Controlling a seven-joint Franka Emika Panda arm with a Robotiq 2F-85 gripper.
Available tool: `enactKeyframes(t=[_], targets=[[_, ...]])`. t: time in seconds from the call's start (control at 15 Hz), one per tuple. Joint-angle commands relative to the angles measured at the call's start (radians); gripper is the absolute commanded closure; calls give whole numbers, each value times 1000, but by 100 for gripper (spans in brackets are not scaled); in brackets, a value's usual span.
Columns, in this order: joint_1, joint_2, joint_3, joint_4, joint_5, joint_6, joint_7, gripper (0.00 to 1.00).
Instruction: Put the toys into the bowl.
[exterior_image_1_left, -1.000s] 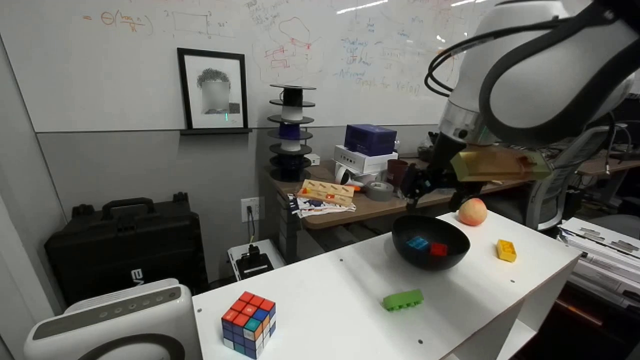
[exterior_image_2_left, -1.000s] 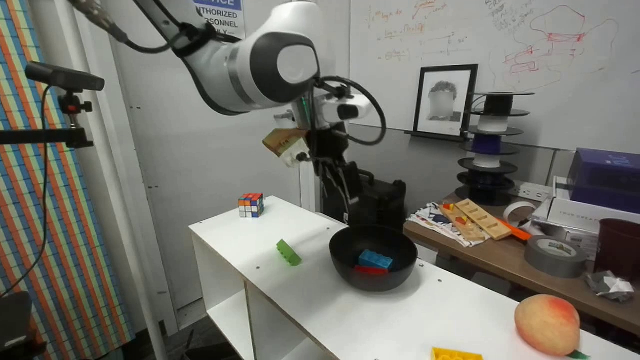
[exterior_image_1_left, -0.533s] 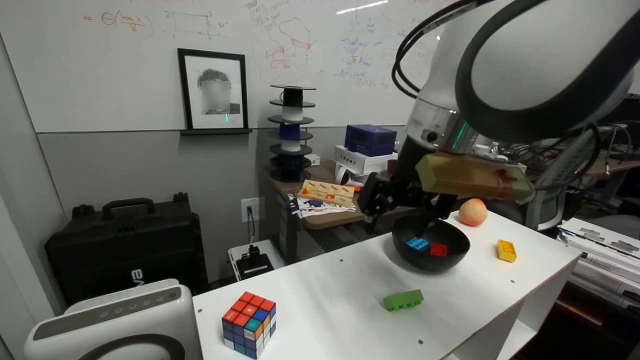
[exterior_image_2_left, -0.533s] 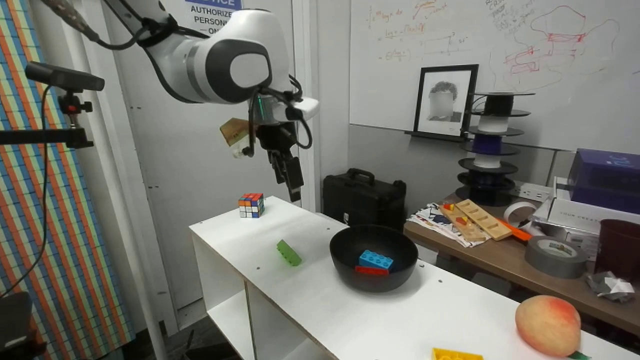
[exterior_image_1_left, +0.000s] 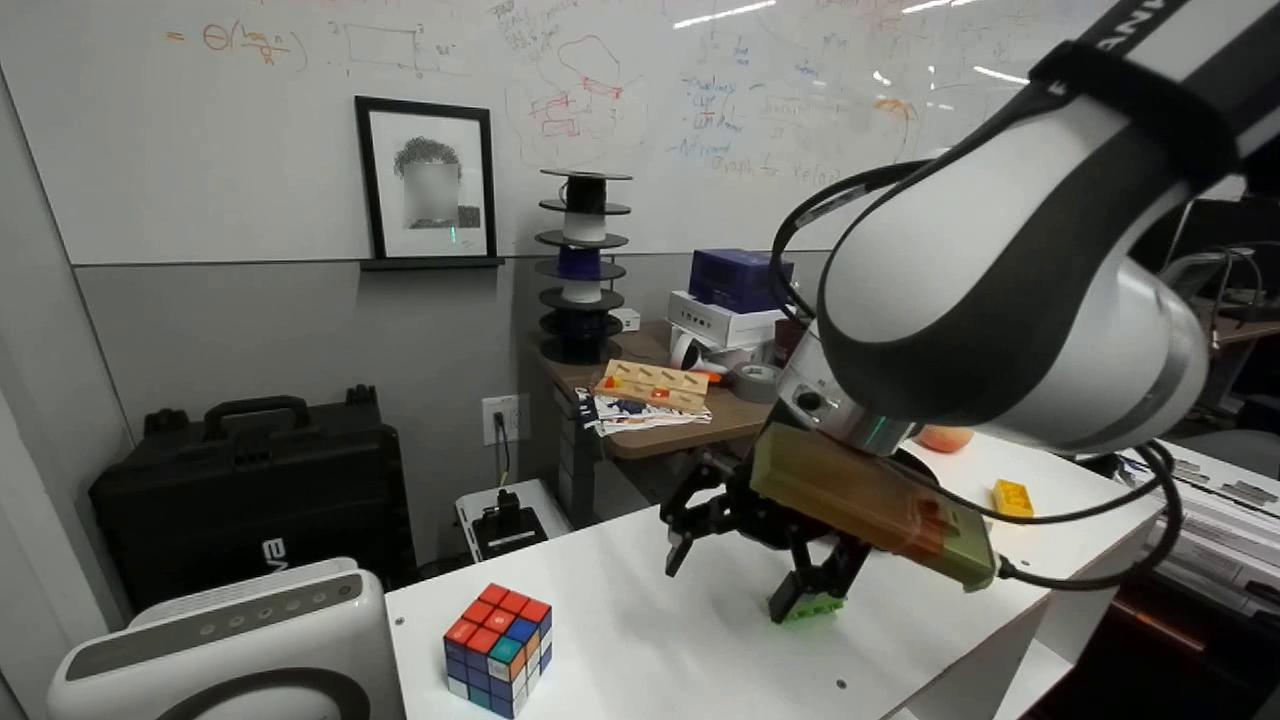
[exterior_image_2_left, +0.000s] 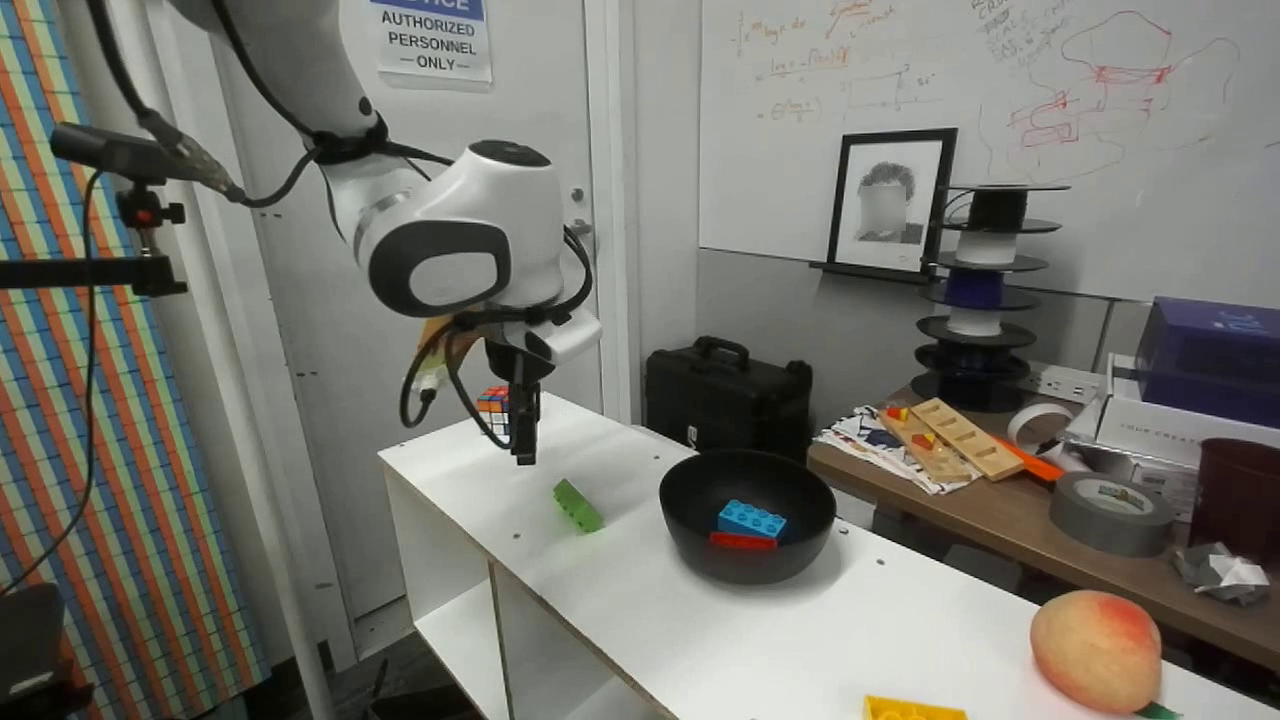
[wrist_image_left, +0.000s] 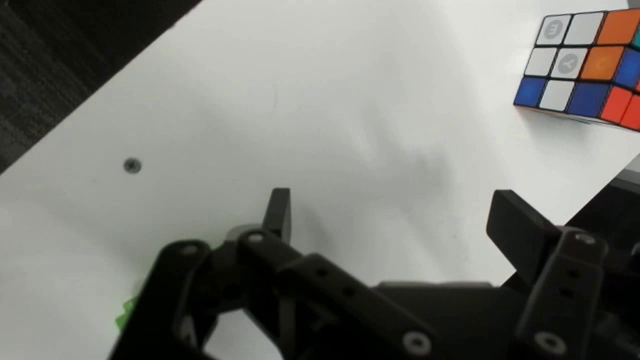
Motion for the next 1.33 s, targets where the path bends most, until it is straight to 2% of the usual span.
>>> enactKeyframes(t=[0.0, 0.2, 0.4, 0.8, 1.0, 1.13, 1.27], targets=[[-16, 5, 40, -6, 83, 59, 2, 0], [-2, -13, 25, -37, 122, 79, 37, 0], [-40, -25, 52, -78, 149, 34, 6, 0], [-163, -56, 127, -202, 324, 114, -72, 0], [-283, -62, 211, -233, 425, 221, -170, 0], [-349, -47, 256, -229, 458, 252, -208, 0], [-387, -38, 278, -225, 463, 252, -223, 0]])
